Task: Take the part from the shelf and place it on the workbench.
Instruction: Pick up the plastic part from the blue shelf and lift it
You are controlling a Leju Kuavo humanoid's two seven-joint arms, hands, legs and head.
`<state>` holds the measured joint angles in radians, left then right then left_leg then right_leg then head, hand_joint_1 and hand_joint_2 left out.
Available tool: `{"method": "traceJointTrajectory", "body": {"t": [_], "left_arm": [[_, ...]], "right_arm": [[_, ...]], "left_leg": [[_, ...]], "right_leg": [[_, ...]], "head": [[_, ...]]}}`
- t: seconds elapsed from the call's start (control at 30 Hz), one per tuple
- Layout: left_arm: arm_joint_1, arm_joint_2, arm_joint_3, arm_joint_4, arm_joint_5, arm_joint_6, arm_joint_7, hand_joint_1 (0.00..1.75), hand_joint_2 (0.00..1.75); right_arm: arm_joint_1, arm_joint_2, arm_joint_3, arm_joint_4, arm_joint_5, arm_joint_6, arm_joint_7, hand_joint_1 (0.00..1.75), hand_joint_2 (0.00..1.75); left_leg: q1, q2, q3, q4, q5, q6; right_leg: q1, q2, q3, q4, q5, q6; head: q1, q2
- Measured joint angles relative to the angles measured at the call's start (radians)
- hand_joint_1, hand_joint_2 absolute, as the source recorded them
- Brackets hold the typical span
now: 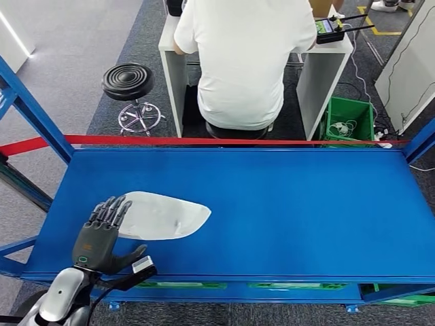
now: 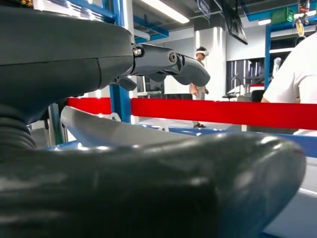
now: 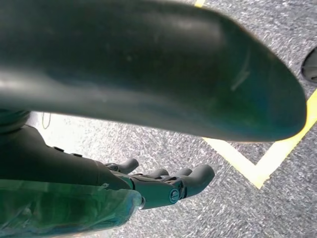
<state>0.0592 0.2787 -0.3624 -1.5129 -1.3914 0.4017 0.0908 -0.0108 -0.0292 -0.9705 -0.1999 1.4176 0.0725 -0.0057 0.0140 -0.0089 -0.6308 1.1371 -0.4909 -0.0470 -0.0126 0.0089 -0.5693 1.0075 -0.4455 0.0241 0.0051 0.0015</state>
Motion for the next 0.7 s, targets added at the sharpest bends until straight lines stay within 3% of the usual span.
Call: {"method": "traceJointTrajectory", "body": {"t": [0.07,0.1,0.17,0.23,0.27,0.33,0.37,0.4,0.43,0.5,0.57,0.63,0.7], "left_arm": [[-0.008,-0.001,0.0,0.006,0.0,0.0,0.0,0.0,0.0],[-0.011,-0.001,0.0,0.009,0.0,-0.001,0.0,0.0,0.0],[-0.012,-0.001,-0.001,0.014,0.0,-0.001,0.0,0.0,0.0],[-0.013,-0.002,-0.001,0.017,0.0,-0.001,0.0,0.0,0.0],[-0.014,-0.003,-0.001,0.019,0.0,-0.001,0.0,0.0,0.0],[-0.015,-0.003,-0.001,0.023,-0.001,-0.002,0.0,0.0,0.0],[-0.016,-0.003,-0.001,0.026,-0.002,-0.004,0.0,0.0,0.0],[-0.016,-0.003,-0.002,0.029,-0.003,-0.006,-0.001,0.0,0.0],[-0.016,-0.002,-0.002,0.032,-0.004,-0.01,-0.002,0.09,0.0],[-0.019,-0.001,-0.003,0.037,0.001,-0.023,-0.007,0.93,0.0],[-0.023,0.005,-0.003,0.041,0.011,-0.035,-0.017,1.72,0.87],[-0.025,0.013,-0.005,0.043,0.018,-0.038,-0.03,1.75,1.75],[-0.026,0.024,-0.006,0.044,0.02,-0.037,-0.04,1.75,1.75]], "right_arm": [[-0.001,-0.001,0.0,0.0,0.0,0.0,0.0,0.0,0.0],[-0.001,-0.001,0.0,0.0,0.0,0.0,0.0,0.0,0.0],[0.0,-0.001,0.0,0.0,0.0,0.001,0.0,0.0,0.0],[0.0,-0.001,0.0,0.0,0.0,0.002,0.0,0.0,0.0],[0.0,-0.001,0.0,0.0,0.0,0.002,0.0,0.0,0.0],[-0.001,0.0,0.0,0.0,0.001,0.002,0.0,0.0,0.0],[0.0,0.0,0.0,0.0,0.001,0.002,0.0,0.0,0.0],[0.0,0.0,0.0,0.0,0.002,0.003,0.0,0.0,0.0],[0.001,0.0,0.0,0.0,0.003,0.003,0.0,0.0,0.0],[0.0,0.0,0.0,0.0,0.007,0.004,-0.003,0.0,0.0],[-0.004,0.0,0.0,0.0,0.01,0.004,-0.007,0.0,0.0],[-0.005,0.0,0.0,0.0,0.01,0.006,-0.013,0.0,0.0],[-0.004,0.0,0.0,0.0,0.01,0.007,-0.02,0.0,0.0]], "left_leg": [[0.002,0.0,0.049,-0.105,0.034,0.005],[0.002,-0.001,0.056,-0.123,0.034,0.011],[0.0,-0.002,0.055,-0.126,0.033,0.028],[0.0,-0.002,0.055,-0.128,0.035,0.041],[0.001,-0.001,0.055,-0.128,0.036,0.046],[0.0,0.0,0.055,-0.128,0.036,0.052],[-0.001,0.0,0.055,-0.128,0.035,0.053],[-0.001,0.0,0.056,-0.128,0.035,0.053],[-0.002,0.0,0.057,-0.128,0.034,0.054],[-0.002,-0.002,0.061,-0.128,0.033,0.052],[-0.005,-0.003,0.063,-0.127,0.031,0.045],[-0.007,-0.003,0.062,-0.129,0.033,0.034],[-0.004,-0.003,0.062,-0.131,0.033,0.021]], "right_leg": [[0.003,0.002,-0.005,0.009,-0.005,0.012],[0.005,0.003,-0.007,0.012,-0.005,0.017],[0.004,0.003,-0.01,0.011,-0.005,0.027],[0.002,0.001,-0.022,0.037,-0.025,0.035],[0.001,0.0,-0.041,0.08,-0.05,0.039],[0.001,-0.001,-0.103,0.218,-0.116,0.043],[0.001,-0.001,-0.132,0.278,-0.137,0.044],[0.001,-0.001,-0.147,0.309,-0.141,0.043],[0.002,-0.001,-0.142,0.297,-0.123,0.041],[0.002,-0.001,-0.081,0.17,-0.054,0.035],[0.003,0.0,-0.021,0.048,-0.013,0.03],[0.007,0.001,-0.008,0.019,-0.011,0.025],[0.007,0.002,-0.009,0.015,-0.006,0.013]], "head": [[-0.002,0.0],[-0.002,0.0],[-0.001,0.0],[0.002,0.0],[0.004,0.0],[0.008,0.0],[0.008,0.0],[0.008,0.0],[0.008,0.0],[0.008,0.0],[0.009,0.0],[0.008,0.0],[0.008,0.0]]}}
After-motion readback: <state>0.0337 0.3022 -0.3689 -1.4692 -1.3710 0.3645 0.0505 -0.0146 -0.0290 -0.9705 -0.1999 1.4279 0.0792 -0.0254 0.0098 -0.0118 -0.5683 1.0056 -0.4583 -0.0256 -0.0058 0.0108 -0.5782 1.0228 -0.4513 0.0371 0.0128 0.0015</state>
